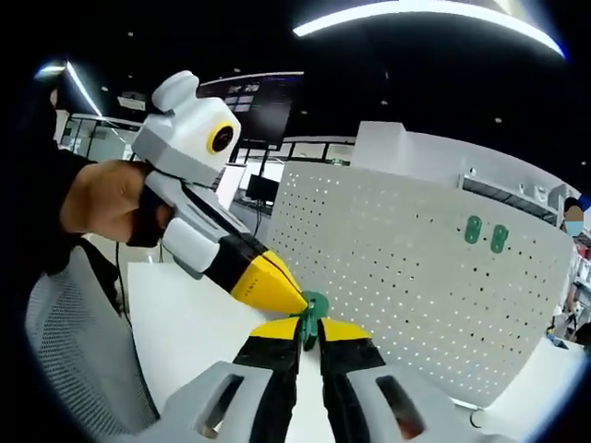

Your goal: Insert the hook assembly into the mounting plate slot until the hook locks in place.

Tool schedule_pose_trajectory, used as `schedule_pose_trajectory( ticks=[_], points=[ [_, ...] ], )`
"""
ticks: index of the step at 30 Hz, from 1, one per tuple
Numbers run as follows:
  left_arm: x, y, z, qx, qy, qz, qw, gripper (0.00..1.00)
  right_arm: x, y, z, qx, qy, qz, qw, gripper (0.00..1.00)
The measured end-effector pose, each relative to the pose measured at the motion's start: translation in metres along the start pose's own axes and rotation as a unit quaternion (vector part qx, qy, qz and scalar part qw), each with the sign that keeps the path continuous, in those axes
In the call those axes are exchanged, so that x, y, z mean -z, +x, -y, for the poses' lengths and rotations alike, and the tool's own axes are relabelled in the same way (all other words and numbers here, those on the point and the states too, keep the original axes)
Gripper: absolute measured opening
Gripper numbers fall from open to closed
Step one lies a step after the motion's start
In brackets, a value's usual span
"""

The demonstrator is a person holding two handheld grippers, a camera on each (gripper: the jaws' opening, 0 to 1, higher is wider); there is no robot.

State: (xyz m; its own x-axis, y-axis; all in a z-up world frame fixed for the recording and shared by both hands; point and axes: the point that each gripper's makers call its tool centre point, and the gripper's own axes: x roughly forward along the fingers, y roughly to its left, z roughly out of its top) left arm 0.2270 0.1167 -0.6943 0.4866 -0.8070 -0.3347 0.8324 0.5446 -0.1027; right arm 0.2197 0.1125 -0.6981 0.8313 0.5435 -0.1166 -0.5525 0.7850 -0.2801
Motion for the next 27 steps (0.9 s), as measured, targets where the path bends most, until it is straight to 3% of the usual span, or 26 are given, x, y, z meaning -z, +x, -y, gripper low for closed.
schedule_pose_trajectory(
  ticks=[15,27],
  points=[
    [0.0011,0.0019,0.0031,0.008,-0.006,-0.003,0.9999,0.01,0.0015,0.0002,0.0003,-0.001,-0.001,-0.003,1.0,0.02],
    [0.001,0.0024,0.0046,0.011,-0.007,0.001,0.9999,0.01,0.0022,-0.0008,0.0015,0.0,0.026,-0.008,0.9996,0.01]
  ],
)
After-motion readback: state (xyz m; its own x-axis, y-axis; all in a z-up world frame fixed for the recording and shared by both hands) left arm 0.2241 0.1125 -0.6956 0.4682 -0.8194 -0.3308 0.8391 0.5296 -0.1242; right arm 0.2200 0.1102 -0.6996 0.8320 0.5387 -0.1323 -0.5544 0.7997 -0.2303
